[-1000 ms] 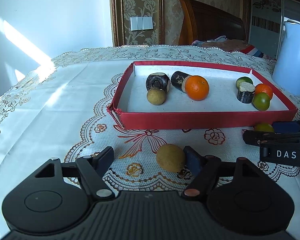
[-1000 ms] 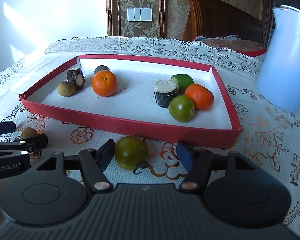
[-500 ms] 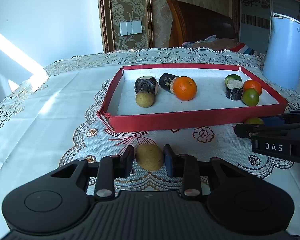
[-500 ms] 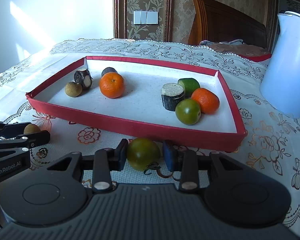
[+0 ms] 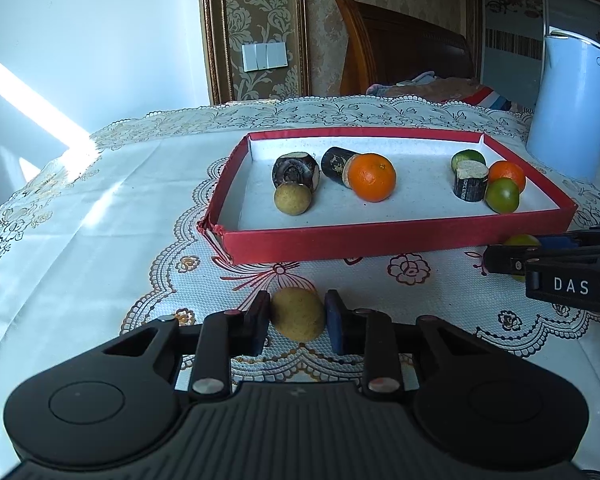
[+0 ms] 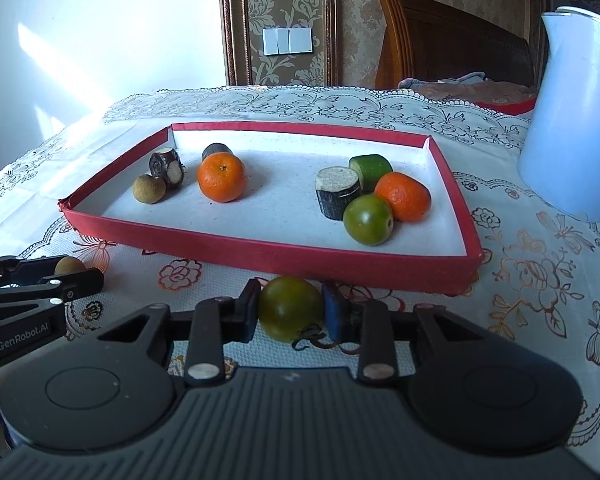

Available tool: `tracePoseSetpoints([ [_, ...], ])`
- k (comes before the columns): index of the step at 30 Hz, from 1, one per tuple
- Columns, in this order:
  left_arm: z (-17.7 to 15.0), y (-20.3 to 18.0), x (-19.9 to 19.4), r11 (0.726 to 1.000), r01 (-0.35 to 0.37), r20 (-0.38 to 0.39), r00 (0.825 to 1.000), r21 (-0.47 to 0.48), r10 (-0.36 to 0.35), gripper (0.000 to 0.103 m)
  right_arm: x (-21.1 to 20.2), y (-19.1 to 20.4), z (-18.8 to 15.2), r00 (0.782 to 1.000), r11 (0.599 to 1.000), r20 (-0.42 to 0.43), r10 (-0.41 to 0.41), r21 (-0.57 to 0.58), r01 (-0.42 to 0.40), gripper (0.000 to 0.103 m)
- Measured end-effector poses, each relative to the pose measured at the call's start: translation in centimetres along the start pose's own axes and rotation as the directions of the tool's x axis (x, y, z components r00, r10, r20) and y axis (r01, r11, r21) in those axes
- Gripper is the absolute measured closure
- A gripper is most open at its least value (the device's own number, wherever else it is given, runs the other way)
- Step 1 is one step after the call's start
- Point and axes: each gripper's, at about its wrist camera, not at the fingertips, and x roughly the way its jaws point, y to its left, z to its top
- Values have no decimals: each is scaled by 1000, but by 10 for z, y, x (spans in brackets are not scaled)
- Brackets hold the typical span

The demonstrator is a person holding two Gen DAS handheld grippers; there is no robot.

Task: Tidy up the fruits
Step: 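Carry the held brown fruit and green tomato over the red tray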

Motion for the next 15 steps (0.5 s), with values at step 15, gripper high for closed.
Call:
tracePoseSetpoints([
  [15,24,-2,-14,999,51,21,999,-10,-51,74,-34,-18,21,992,999,123,-20,41,15,73],
])
